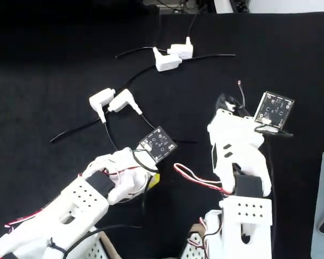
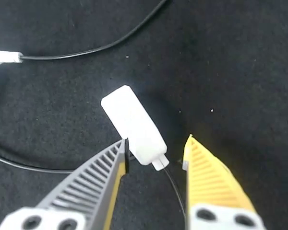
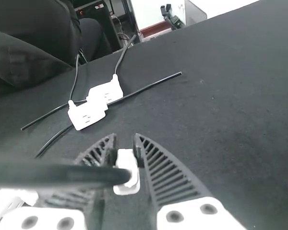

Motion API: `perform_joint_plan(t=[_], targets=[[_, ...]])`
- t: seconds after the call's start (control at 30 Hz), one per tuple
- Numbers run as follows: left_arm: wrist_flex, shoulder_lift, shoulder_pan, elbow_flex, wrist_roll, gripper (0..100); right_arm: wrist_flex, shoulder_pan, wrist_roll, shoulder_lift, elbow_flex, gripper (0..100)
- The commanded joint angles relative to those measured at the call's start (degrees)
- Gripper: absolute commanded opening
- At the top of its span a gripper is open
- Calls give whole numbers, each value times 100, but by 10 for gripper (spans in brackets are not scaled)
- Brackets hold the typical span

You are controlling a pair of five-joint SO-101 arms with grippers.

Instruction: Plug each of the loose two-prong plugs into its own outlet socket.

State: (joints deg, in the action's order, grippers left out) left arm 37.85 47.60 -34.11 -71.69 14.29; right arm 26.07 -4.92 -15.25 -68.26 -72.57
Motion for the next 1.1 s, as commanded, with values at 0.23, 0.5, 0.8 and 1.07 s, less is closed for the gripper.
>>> perform_joint_plan(t=[0.23, 0.5, 0.8, 1.07], targets=[[-114, 35, 1736, 769, -158, 202, -123, 44, -26, -57, 40, 14], [-114, 26, 1068, 716, 132, 198, -123, 44, -26, -57, 48, 14], [-510, -97, 1587, 769, 105, 202, -123, 44, -26, -57, 40, 14], [-510, -1820, 1288, 1420, 114, 198, -123, 44, -26, -57, 40, 14]])
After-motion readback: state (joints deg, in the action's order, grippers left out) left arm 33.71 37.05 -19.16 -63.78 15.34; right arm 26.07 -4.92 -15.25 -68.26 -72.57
